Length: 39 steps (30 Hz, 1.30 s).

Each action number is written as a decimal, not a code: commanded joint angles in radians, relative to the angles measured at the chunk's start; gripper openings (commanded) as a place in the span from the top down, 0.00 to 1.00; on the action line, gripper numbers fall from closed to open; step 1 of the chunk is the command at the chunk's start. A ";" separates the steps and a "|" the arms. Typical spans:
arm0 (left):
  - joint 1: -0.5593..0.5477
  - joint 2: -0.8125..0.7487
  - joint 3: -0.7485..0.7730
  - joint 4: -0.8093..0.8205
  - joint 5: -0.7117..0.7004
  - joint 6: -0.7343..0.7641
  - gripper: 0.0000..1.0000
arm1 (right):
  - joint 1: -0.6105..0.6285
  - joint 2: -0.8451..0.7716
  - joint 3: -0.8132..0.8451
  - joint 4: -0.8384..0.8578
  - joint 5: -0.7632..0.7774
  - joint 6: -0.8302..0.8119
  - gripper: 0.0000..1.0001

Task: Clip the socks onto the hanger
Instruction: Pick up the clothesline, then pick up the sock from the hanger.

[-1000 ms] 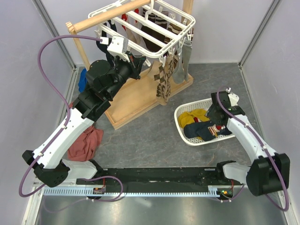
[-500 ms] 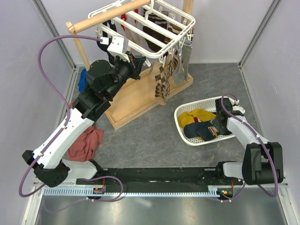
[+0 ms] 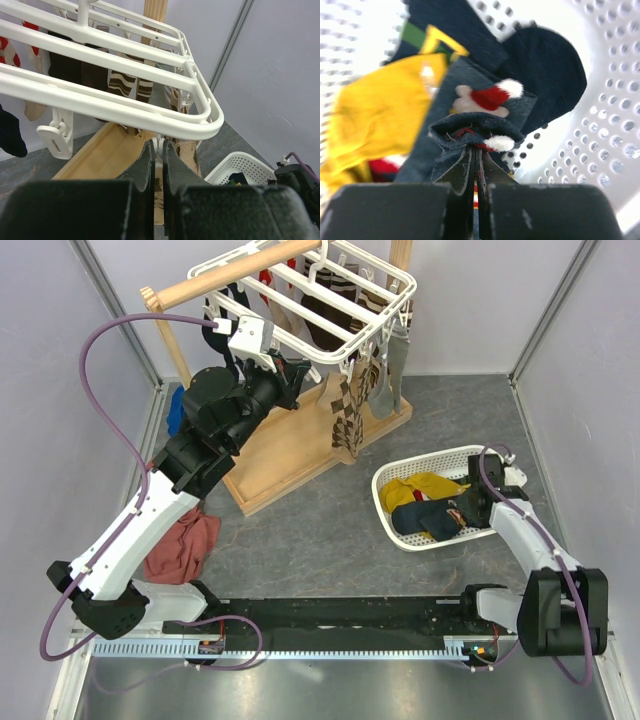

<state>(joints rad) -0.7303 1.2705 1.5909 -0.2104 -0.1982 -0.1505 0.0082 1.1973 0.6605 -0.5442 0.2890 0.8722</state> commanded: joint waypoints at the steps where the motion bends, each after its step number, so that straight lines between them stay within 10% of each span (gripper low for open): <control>1: 0.000 -0.002 0.040 -0.027 0.029 0.016 0.98 | -0.004 -0.097 0.112 -0.077 -0.014 -0.105 1.00; 11: 0.000 -0.011 0.061 -0.047 0.014 0.020 0.98 | 0.056 -0.199 0.280 -0.085 -0.221 -0.403 1.00; 20: 0.000 -0.011 0.072 -0.063 0.022 0.011 0.98 | 0.447 -0.295 0.366 0.214 -0.257 -0.628 1.00; 30: 0.000 -0.007 0.083 -0.070 0.054 -0.007 0.98 | 0.861 -0.150 0.577 0.345 -0.281 -0.910 1.00; 39: 0.000 -0.008 0.083 -0.087 0.056 -0.018 0.98 | 0.954 0.019 0.691 0.487 -0.249 -1.050 1.00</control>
<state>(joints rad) -0.7296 1.2705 1.6398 -0.2794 -0.1772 -0.1513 0.9516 1.1709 1.2926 -0.1722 0.0162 -0.0849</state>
